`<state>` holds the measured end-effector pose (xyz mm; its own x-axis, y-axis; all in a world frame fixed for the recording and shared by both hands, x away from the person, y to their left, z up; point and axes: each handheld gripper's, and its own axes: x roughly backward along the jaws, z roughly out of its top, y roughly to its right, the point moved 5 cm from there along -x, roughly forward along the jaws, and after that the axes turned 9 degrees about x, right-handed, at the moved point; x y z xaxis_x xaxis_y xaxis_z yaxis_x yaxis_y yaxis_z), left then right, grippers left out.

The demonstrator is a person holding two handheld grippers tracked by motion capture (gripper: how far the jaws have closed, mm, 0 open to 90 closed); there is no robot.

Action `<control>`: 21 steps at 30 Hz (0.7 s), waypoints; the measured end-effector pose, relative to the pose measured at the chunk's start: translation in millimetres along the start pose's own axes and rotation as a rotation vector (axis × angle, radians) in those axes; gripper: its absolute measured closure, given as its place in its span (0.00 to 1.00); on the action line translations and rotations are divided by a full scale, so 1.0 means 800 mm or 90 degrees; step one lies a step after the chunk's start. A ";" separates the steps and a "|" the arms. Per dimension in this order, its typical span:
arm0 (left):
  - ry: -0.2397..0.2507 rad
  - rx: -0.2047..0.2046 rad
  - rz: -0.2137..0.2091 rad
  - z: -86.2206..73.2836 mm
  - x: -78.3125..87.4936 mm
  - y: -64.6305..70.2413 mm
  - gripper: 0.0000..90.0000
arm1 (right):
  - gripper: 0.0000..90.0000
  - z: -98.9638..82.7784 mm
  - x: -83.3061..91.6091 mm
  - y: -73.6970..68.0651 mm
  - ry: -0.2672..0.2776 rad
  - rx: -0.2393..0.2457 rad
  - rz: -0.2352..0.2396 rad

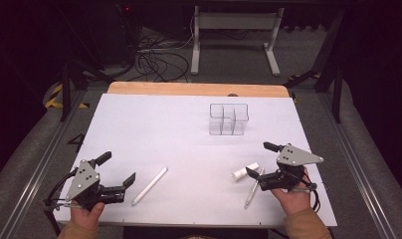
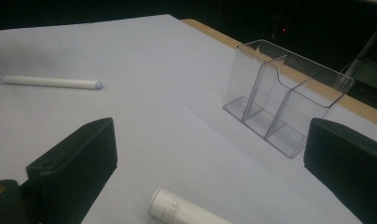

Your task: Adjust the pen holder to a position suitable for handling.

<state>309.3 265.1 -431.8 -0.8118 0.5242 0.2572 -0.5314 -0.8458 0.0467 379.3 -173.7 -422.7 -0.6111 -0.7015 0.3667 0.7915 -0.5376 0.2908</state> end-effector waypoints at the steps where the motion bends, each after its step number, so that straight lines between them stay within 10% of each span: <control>1: -0.001 0.001 0.001 0.000 0.000 0.000 0.05 | 0.03 0.001 -0.001 0.000 0.000 0.000 -0.001; 21: -0.005 0.005 0.002 -0.001 0.000 -0.001 0.06 | 0.05 0.015 -0.009 0.011 -0.019 0.014 0.016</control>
<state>309.5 265.6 -432.7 -0.8112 0.5212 0.2649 -0.5273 -0.8480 0.0539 390.7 -167.7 -412.1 -0.5915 -0.6997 0.4007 0.8063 -0.5099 0.3000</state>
